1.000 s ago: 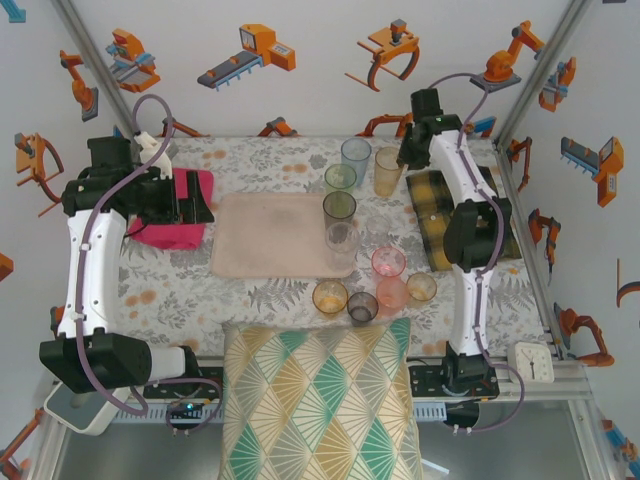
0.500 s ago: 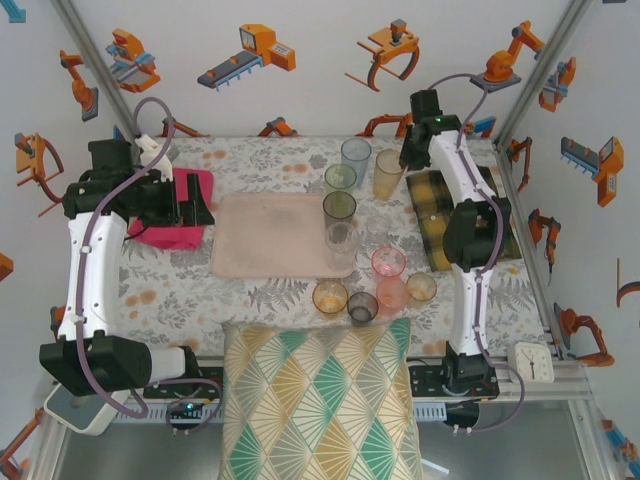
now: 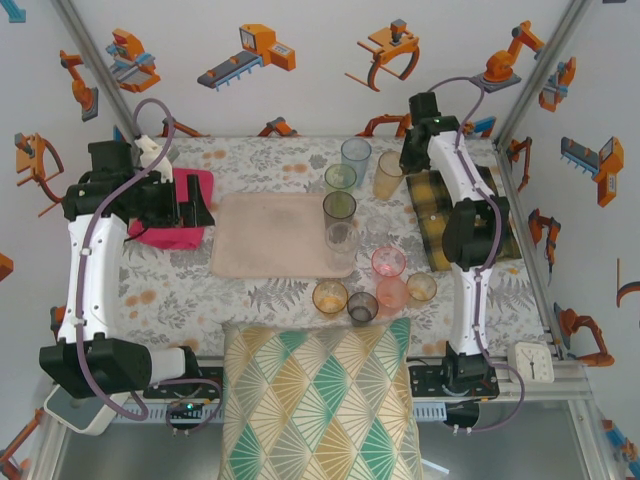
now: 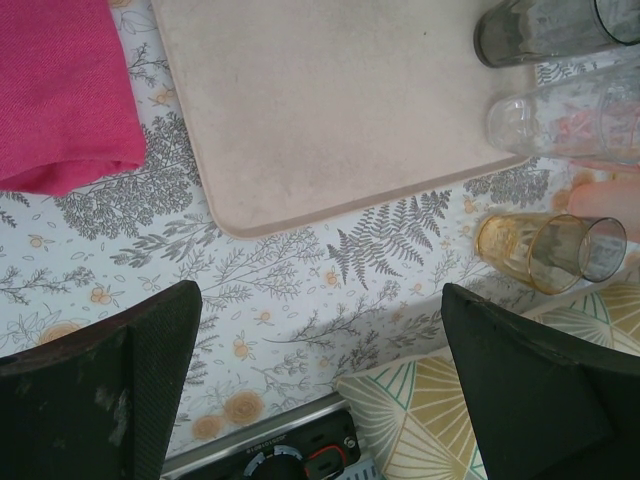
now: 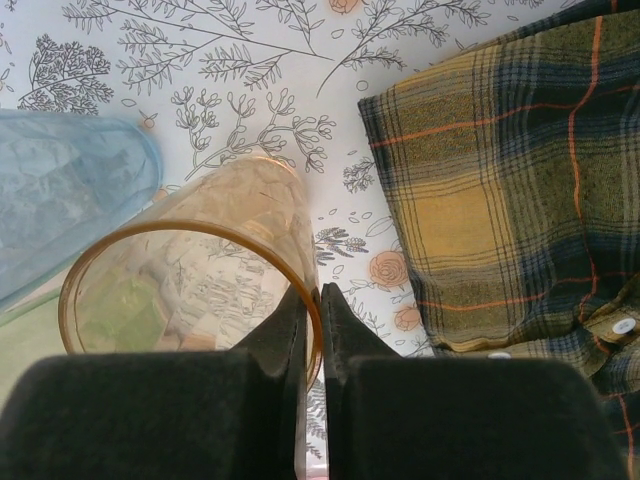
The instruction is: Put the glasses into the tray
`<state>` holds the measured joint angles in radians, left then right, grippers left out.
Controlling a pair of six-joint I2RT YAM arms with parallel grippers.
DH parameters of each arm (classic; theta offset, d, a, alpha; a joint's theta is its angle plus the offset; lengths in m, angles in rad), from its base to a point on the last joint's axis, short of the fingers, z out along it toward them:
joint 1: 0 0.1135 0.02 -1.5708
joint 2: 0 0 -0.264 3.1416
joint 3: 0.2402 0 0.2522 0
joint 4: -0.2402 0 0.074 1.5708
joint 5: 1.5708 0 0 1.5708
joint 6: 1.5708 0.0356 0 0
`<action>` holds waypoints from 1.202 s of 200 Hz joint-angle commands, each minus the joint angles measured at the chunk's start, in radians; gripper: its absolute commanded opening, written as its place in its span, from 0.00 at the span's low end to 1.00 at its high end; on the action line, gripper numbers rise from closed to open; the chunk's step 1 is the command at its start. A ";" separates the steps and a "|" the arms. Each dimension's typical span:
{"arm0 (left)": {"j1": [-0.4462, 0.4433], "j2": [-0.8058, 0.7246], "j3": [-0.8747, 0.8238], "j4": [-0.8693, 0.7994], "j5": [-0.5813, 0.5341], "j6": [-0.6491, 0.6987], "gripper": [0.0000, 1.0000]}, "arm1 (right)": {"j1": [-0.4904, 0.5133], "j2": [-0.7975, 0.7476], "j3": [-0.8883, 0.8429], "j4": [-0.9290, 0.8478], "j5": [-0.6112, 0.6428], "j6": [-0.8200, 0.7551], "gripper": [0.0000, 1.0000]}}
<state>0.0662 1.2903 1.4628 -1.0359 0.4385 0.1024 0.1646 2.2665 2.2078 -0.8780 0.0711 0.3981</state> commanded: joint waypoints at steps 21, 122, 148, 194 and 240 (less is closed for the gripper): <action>0.000 -0.030 -0.012 0.002 0.010 0.004 0.97 | -0.007 -0.011 0.031 -0.029 0.016 -0.020 0.00; 0.001 -0.040 -0.006 0.004 0.004 0.002 0.97 | -0.009 -0.074 0.109 -0.031 0.036 -0.013 0.00; 0.000 -0.034 0.000 0.010 -0.002 -0.006 0.97 | -0.010 -0.126 0.107 -0.040 0.048 -0.022 0.00; 0.000 -0.005 0.029 0.019 0.005 -0.025 0.97 | -0.010 -0.251 0.060 -0.084 0.065 -0.061 0.00; 0.000 0.021 0.051 0.021 -0.012 -0.037 0.97 | -0.002 -0.405 -0.046 -0.111 0.064 -0.082 0.00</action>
<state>0.0662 1.2984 1.4788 -1.0237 0.4343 0.0826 0.1600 1.9514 2.2105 -0.9619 0.1226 0.3439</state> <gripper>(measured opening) 0.972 0.013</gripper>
